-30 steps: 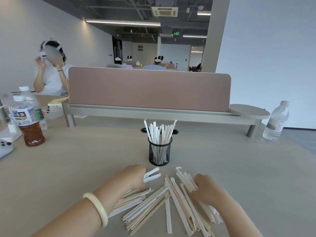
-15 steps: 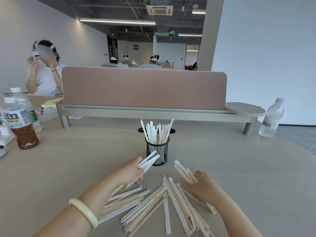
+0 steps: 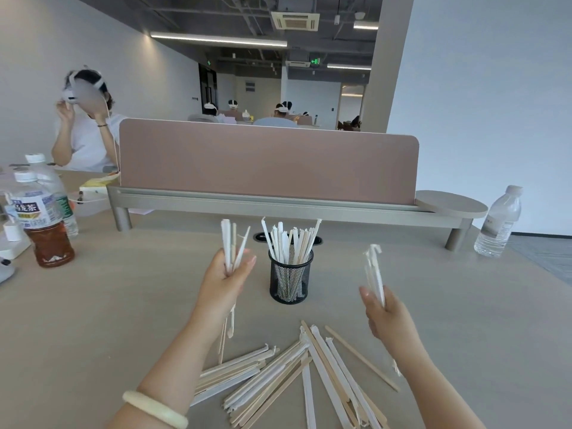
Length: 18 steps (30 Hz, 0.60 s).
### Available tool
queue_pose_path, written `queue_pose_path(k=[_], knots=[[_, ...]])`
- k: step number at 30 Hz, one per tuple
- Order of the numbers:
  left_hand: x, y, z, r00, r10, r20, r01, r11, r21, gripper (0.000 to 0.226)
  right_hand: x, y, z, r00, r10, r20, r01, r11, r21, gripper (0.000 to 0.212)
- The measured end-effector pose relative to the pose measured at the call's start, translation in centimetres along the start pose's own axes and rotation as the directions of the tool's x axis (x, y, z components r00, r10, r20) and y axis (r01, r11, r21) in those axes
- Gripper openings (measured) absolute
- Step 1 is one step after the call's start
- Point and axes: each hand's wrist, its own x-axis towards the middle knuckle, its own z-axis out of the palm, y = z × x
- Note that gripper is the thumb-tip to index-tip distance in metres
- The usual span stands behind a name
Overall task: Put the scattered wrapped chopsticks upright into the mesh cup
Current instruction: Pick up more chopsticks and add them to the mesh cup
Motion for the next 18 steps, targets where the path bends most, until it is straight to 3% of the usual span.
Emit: queue_pose_path(k=[3, 6, 12, 18], knots=[[-0.3, -0.3, -0.2, 0.994, 0.021, -0.112, -0.037, 0.990, -0.138, 0.029, -0.5, -0.9, -0.1, 0.998, -0.017, -0.061, 0.036, 0.948, 0.316, 0.041], [-0.6, -0.2, -0.1, 0.989, 0.006, -0.145, -0.038, 0.975, -0.220, 0.033, -0.6, -1.5, 0.2, 0.992, -0.022, -0.127, 0.078, 0.883, 0.463, 0.044], [-0.8, -1.0, 0.0, 0.991, -0.046, -0.128, 0.027, 0.989, -0.149, 0.041, -0.3, -1.2, 2.8, 0.993, -0.026, -0.117, 0.080, 0.872, 0.484, 0.045], [-1.7, -2.7, 0.5, 0.984, -0.169, -0.051, 0.167, 0.985, -0.046, 0.041, -0.5, 0.5, 4.0, 0.998, -0.051, -0.036, 0.059, 0.955, 0.290, 0.037]])
